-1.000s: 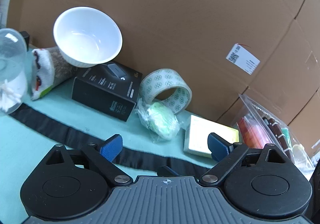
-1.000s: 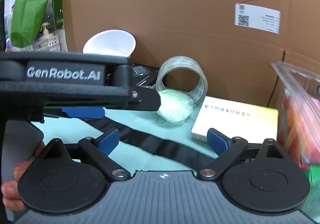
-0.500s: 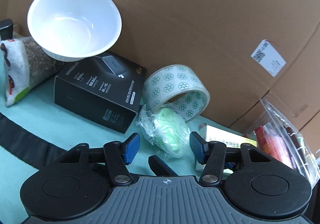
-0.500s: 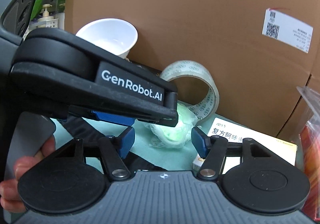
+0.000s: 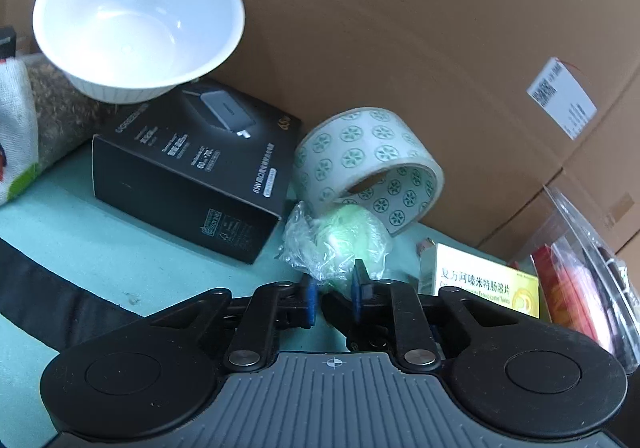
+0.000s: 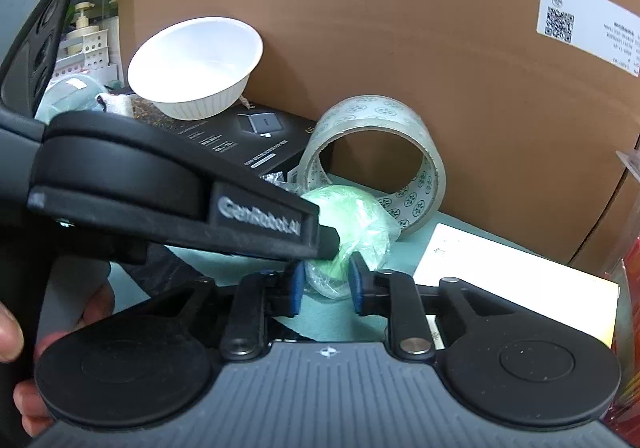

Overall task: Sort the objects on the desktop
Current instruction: 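Move the left gripper to the wrapped green soap and close on it, then lift the green soap and carry it toward the plastic tray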

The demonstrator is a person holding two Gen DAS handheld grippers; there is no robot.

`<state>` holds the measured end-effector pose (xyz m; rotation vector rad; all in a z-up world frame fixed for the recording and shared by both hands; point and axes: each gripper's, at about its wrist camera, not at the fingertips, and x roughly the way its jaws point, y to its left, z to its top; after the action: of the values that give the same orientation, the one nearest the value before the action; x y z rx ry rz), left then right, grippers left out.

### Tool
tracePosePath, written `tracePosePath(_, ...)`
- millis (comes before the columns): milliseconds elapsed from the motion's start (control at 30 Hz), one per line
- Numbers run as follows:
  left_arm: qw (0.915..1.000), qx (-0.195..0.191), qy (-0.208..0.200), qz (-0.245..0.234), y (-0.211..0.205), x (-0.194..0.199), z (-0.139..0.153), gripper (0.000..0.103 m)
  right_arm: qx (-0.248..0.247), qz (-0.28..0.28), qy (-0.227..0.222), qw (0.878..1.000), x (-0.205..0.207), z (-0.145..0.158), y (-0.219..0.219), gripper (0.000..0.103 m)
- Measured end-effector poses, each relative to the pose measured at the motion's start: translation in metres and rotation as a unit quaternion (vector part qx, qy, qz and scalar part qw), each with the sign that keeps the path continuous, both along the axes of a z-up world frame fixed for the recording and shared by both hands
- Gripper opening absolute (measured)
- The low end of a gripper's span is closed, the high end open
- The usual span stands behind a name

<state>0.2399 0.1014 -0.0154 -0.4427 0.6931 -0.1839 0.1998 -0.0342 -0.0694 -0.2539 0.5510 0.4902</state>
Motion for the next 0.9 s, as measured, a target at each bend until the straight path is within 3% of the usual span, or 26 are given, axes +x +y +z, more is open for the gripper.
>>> tracePosePath(167,0.9996,0.025,-0.015,-0.006,-0.009,-0.024,0.013,0.003,0.019,0.004,-0.002,1.000,-0.019,0.005,-0.008,0.014)
tracePosePath(533,0.9995,0.006,-0.028,-0.012,-0.033,-0.114,0.032,0.003,0.059,0.016,0.018,0.998,-0.101,0.037,-0.057,0.013)
tracePosePath(800,0.9993,-0.001,-0.016,-0.034,-0.055,-0.196,0.024,0.003,0.072,0.031,0.047,0.996,-0.176,0.038,-0.084,0.012)
tracePosePath(833,0.9991,0.005,-0.015,-0.039,-0.058,-0.203,0.022,0.004,0.073,0.036,0.052,0.995,-0.185,0.037,-0.087,0.013)
tracePosePath(867,0.9990,0.010,-0.012,-0.043,-0.059,-0.210,0.020,0.012,0.075,0.038,0.057,0.995,-0.191,0.035,-0.090,0.013)
tracePosePath(900,0.9990,0.012,-0.008,-0.043,-0.060,-0.216,0.018,0.029,0.077,0.040,0.063,0.994,-0.193,0.033,-0.090,0.013)
